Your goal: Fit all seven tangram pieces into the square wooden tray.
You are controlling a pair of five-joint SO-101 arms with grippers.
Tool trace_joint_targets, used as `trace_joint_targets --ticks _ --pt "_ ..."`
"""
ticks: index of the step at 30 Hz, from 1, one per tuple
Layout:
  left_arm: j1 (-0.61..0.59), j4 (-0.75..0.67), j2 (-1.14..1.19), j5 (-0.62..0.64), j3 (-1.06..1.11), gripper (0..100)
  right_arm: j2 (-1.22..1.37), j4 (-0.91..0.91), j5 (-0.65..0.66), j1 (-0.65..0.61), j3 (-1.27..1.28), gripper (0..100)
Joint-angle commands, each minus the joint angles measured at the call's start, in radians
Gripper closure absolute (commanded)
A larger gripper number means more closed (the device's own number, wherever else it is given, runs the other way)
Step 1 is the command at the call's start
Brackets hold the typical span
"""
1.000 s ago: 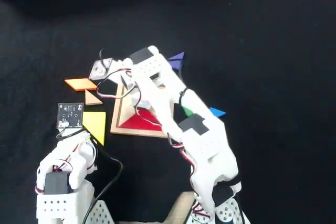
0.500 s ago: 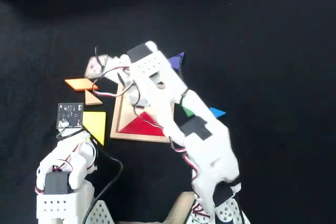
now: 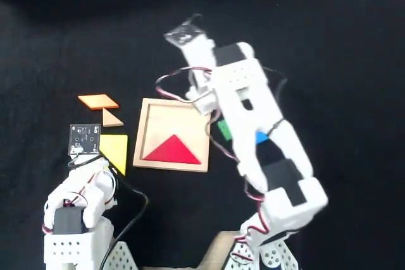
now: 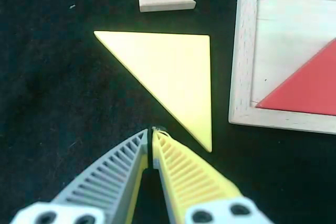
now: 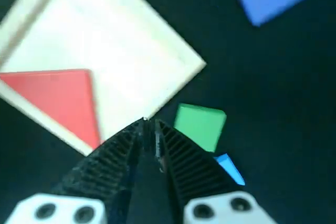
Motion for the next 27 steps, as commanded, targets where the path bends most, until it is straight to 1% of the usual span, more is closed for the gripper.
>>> trace_joint_targets --ticks 1,4,9,14,19,21,24,25,27 --pt "-0.002 0.006 -0.003 0.003 0.021 97 -0.143 -0.101 -0.037 0.097 0.094 98.6" --pt "-0.002 0.006 -0.003 0.002 0.021 97 -0.225 -0.161 -0.038 0.140 0.186 98.4" --pt "-0.002 0.006 -0.003 0.005 0.021 97 -0.306 -0.318 -0.040 0.144 0.375 98.4" --pt "-0.002 0.006 -0.003 0.005 0.021 97 -0.314 -0.526 -0.040 0.146 0.555 98.3" --pt "0.027 -0.017 -0.005 -0.003 -0.002 97 -0.314 -0.621 -0.040 0.149 0.624 98.3" --pt "0.002 -0.106 -0.005 -0.003 -0.042 97 -0.314 -0.651 -0.040 0.149 0.648 98.3" --pt "-0.064 -0.288 -0.005 -0.005 -0.074 97 -0.314 -0.697 -0.040 0.146 0.685 98.3" --pt "-0.079 -0.321 -0.005 -0.018 -0.082 97 -0.314 -0.710 -0.040 0.146 0.693 98.3" --pt "-0.076 -0.331 -0.005 -0.126 -0.128 97 -0.314 -0.733 -0.038 0.147 0.702 98.3"
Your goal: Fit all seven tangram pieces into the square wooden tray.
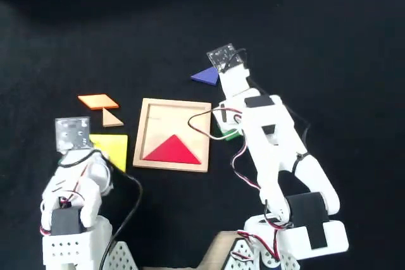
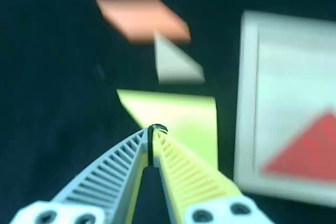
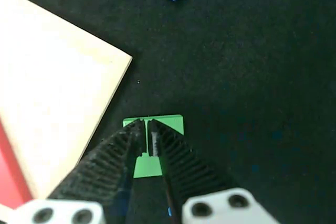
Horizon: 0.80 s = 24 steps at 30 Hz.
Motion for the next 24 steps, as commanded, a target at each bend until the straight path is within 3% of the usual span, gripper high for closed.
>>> trace_joint_targets --ticks 1,6,12,19,24 --pt "-0.007 -0.041 -0.005 -0.157 -0.142 97 -0.048 -0.049 -0.008 0.012 -0.002 98.3" --pt "-0.001 -0.005 -0.005 -0.284 -0.394 97 -0.047 -0.054 -0.003 0.009 0.002 98.3" --pt "-0.058 0.026 -0.005 -0.298 -0.496 97 -0.047 -0.055 -0.003 0.009 0.001 98.3" --pt "-0.050 0.092 0.026 -0.126 -0.503 97 -0.047 -0.055 -0.003 0.009 0.002 98.3" --pt "0.033 0.117 0.252 -0.115 -0.536 97 -0.047 -0.055 -0.003 0.009 0.004 98.3"
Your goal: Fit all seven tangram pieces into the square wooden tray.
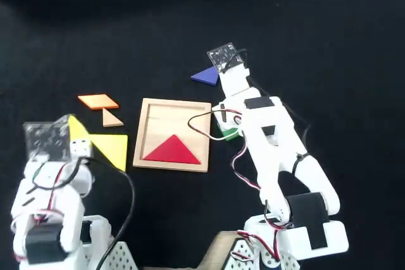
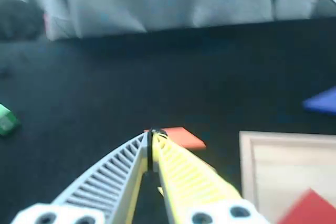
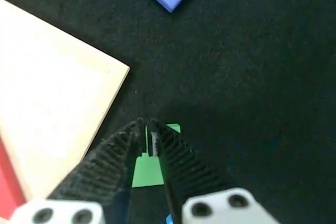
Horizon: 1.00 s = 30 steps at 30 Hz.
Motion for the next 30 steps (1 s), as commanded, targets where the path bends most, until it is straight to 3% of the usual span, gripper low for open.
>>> trace_joint_targets --ticks 1,5,10,14,18,20,22,30 --pt "0.039 0.000 0.213 0.014 -0.074 97 -0.047 -0.021 -0.003 0.009 -0.002 98.3" --pt "0.038 0.011 0.591 0.034 -0.194 97 -0.045 -0.023 -0.002 0.009 0.008 98.3" --pt "0.010 0.112 1.051 0.195 -0.424 97 -0.045 -0.023 -0.002 0.009 0.010 98.3" --pt "0.047 0.256 1.275 0.560 -0.615 96 -0.045 -0.023 -0.002 0.009 0.012 98.3" --pt "0.053 0.361 1.422 0.865 -0.699 78 -0.045 -0.023 -0.002 0.009 0.012 98.3" --pt "0.053 0.368 1.471 0.887 -0.697 67 -0.045 -0.023 -0.002 0.009 0.012 98.3" --pt "0.044 0.365 1.511 0.887 -0.697 62 -0.045 -0.023 -0.002 0.009 0.012 98.3" --pt "0.042 0.146 1.560 0.985 -0.591 61 -0.045 -0.023 -0.002 0.008 0.012 98.3"
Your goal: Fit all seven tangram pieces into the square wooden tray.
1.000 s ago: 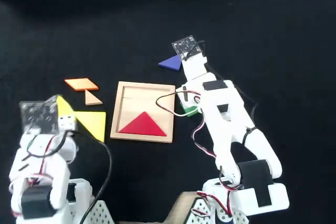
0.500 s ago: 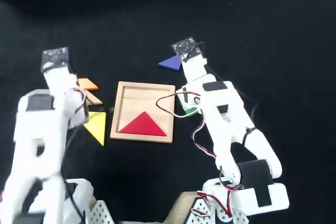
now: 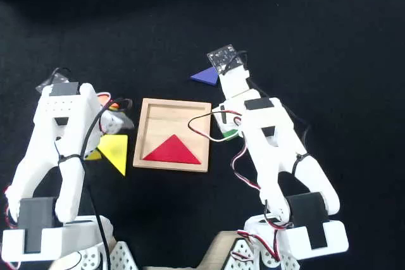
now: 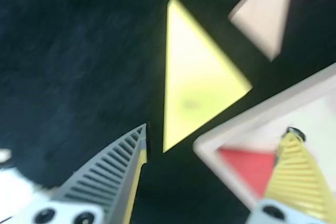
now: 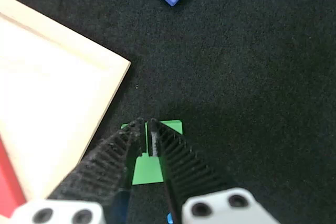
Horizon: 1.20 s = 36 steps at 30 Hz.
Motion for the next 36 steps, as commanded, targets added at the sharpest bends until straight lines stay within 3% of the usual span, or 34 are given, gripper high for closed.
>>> trace_joint_targets --ticks 1,29,36 --pt "0.002 -0.114 0.000 0.041 0.054 61 -0.045 -0.018 -0.002 0.008 -0.004 98.3" --pt "-0.021 -0.264 0.014 0.049 0.194 61 -0.045 -0.018 -0.002 0.008 -0.002 98.3" --pt "-0.021 -0.261 0.138 0.018 0.133 61 -0.045 -0.018 -0.002 0.008 -0.002 98.3"
